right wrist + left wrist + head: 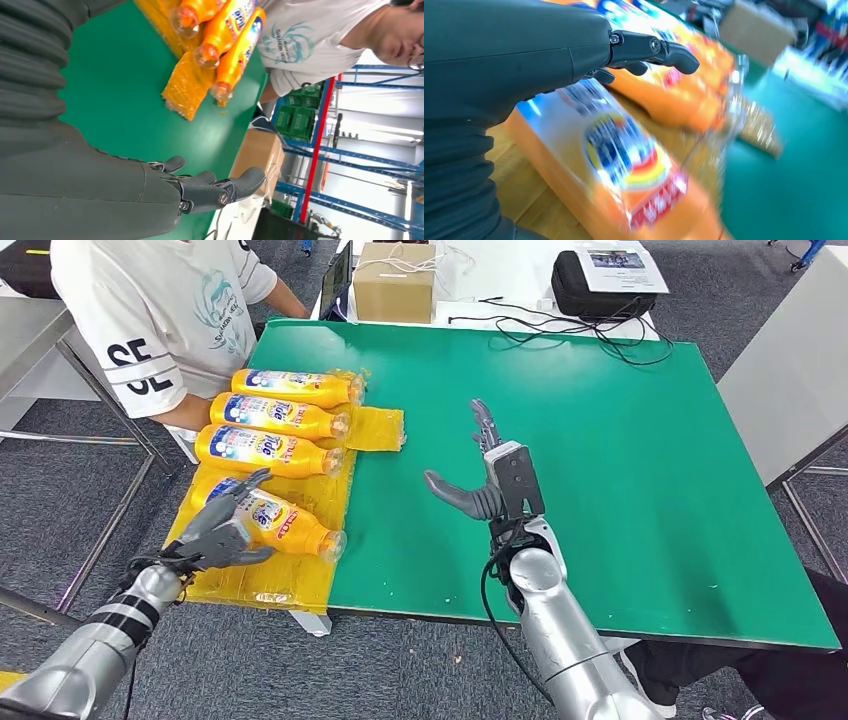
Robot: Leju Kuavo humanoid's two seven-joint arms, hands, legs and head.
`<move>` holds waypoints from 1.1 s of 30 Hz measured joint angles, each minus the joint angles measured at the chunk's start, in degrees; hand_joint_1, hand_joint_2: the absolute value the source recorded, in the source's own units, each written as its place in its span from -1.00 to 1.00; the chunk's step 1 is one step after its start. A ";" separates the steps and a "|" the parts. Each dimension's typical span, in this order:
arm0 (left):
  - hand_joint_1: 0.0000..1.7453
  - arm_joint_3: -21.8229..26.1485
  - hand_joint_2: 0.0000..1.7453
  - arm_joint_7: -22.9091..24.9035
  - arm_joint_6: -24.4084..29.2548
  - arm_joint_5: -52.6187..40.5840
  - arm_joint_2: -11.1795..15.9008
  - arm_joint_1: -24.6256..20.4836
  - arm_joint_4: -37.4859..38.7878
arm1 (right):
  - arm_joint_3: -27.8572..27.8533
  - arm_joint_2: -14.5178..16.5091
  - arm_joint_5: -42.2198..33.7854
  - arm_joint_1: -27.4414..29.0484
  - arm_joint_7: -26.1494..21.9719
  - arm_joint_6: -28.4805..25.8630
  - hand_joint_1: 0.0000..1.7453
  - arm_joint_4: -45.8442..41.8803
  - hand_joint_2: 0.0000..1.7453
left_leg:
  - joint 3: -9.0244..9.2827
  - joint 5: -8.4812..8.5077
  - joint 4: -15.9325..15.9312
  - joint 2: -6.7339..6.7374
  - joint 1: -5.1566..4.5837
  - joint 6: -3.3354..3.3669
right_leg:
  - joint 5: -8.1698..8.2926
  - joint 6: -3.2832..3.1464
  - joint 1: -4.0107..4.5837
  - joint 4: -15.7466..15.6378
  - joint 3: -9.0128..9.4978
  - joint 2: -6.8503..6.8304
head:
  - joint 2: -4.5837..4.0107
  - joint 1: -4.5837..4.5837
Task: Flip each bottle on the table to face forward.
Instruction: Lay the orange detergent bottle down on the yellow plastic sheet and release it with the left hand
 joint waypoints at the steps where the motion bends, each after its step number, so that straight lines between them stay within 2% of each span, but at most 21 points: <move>1: -1.00 1.54 1.00 -0.02 -1.08 2.30 0.47 1.46 -2.15 | -0.06 -0.16 -0.02 0.38 -0.03 -0.07 -1.00 -0.13 1.00 | 0.00 0.00 0.00 0.00 0.00 0.00 | 0.00 0.00 0.00 0.00 -0.01 0.00 | 0.00 -0.01; 7: -1.00 11.19 1.00 -0.14 -9.36 10.57 1.06 8.90 -13.13 | -0.25 -1.11 0.04 3.83 -0.07 -0.27 -1.00 -2.62 1.00 | -0.03 -0.01 0.00 0.00 0.00 0.00 | -0.02 -0.01 -0.01 -0.02 -0.03 0.00 | 0.00 0.00; 12: -1.00 17.35 1.00 -0.16 -13.79 12.37 0.07 11.16 -17.52 | -0.27 -1.45 0.64 6.30 -0.36 -1.05 -1.00 -4.90 1.00 | -0.06 -0.01 0.00 -0.04 -0.01 0.00 | -0.02 -0.01 -0.01 -0.03 -0.05 -0.01 | 0.00 0.00; 15: -1.00 19.91 1.00 -0.15 -15.89 12.14 -1.53 11.08 -18.41 | -0.27 -1.37 1.51 7.17 -0.61 -1.56 -1.00 -6.04 1.00 | -0.06 -0.01 0.00 -0.05 -0.01 0.00 | -0.01 -0.01 -0.01 -0.04 -0.05 -0.01 | 0.00 0.00; 18: -1.00 22.05 1.00 1.12 -17.92 10.71 -4.65 10.73 -19.02 | -0.27 -0.96 2.95 8.30 -0.70 -2.20 -1.00 -7.23 1.00 | -0.06 0.00 0.01 -0.06 -0.01 0.01 | -0.01 0.00 -0.01 -0.04 -0.04 -0.01 | 0.00 0.01; 22: -1.00 22.65 -1.00 6.03 -20.52 10.69 -9.84 10.60 -20.80 | -0.27 0.08 4.28 10.44 -0.90 -2.87 -1.00 -8.78 1.00 | -0.08 -0.01 0.02 -0.13 -0.03 0.01 | 0.00 0.01 -0.02 -0.04 -0.03 -0.02 | 0.00 0.01; 27: -1.00 21.09 -1.00 10.99 -20.22 11.55 -15.41 10.60 -22.90 | -0.21 1.41 5.23 12.84 -1.34 -3.74 -1.00 -10.38 1.00 | -0.12 -0.03 0.02 -0.17 -0.03 0.03 | 0.00 0.01 -0.03 -0.04 -0.04 -0.02 | 0.00 0.01; 33: -1.00 20.35 -1.00 11.50 -19.75 12.12 -17.64 10.59 -23.68 | -0.21 1.77 5.24 13.62 -1.57 -3.85 -1.00 -11.04 1.00 | -0.11 -0.03 0.01 -0.14 -0.01 0.02 | 0.00 0.01 -0.01 -0.04 -0.08 -0.01 | 0.00 -0.01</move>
